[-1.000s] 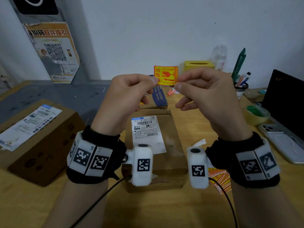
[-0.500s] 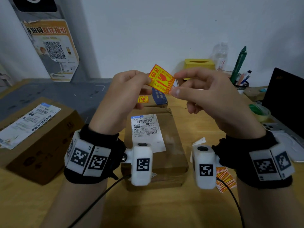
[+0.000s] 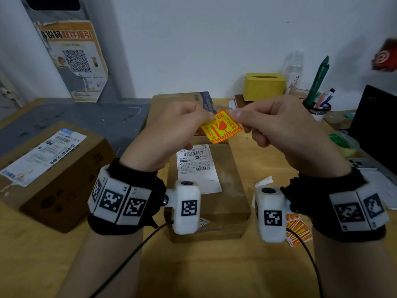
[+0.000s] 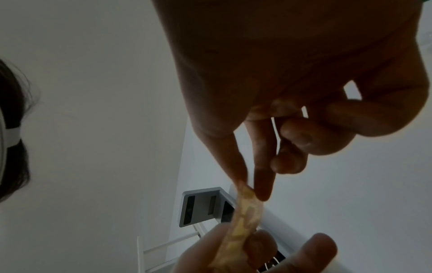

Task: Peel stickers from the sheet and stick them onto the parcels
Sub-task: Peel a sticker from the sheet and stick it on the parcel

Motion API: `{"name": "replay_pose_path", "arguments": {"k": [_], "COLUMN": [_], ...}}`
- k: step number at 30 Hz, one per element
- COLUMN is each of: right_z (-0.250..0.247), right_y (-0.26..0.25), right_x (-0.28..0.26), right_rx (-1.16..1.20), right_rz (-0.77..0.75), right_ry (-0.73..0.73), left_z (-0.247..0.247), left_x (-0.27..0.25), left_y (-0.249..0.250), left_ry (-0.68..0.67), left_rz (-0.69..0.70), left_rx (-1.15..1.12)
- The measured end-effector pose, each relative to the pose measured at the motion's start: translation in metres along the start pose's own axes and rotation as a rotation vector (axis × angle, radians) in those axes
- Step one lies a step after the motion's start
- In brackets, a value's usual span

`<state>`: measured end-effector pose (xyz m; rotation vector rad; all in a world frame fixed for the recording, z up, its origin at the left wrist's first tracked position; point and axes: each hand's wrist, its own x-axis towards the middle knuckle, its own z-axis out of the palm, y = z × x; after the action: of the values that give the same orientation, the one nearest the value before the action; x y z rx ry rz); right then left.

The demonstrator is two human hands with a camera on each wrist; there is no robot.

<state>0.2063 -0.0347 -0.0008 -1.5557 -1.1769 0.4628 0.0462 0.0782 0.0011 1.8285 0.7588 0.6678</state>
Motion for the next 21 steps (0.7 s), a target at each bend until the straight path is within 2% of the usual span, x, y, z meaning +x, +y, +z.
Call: {"name": "replay_pose_path", "arguments": {"k": [5, 12, 21], "right_z": [0.013, 0.029, 0.050], "right_y": [0.002, 0.004, 0.021], "right_x": [-0.007, -0.028, -0.050], "right_rx": [-0.065, -0.100, 0.046], "right_rz": [-0.031, 0.104, 0.276], "right_ry": [0.030, -0.006, 0.143], "left_z": [-0.005, -0.017, -0.022], "left_x": [-0.005, -0.023, -0.051], "left_y": [-0.011, -0.024, -0.043], "left_ry": [-0.026, -0.080, -0.018], "left_rz": [-0.026, -0.118, -0.239], "left_rx": [0.038, 0.111, 0.128]}}
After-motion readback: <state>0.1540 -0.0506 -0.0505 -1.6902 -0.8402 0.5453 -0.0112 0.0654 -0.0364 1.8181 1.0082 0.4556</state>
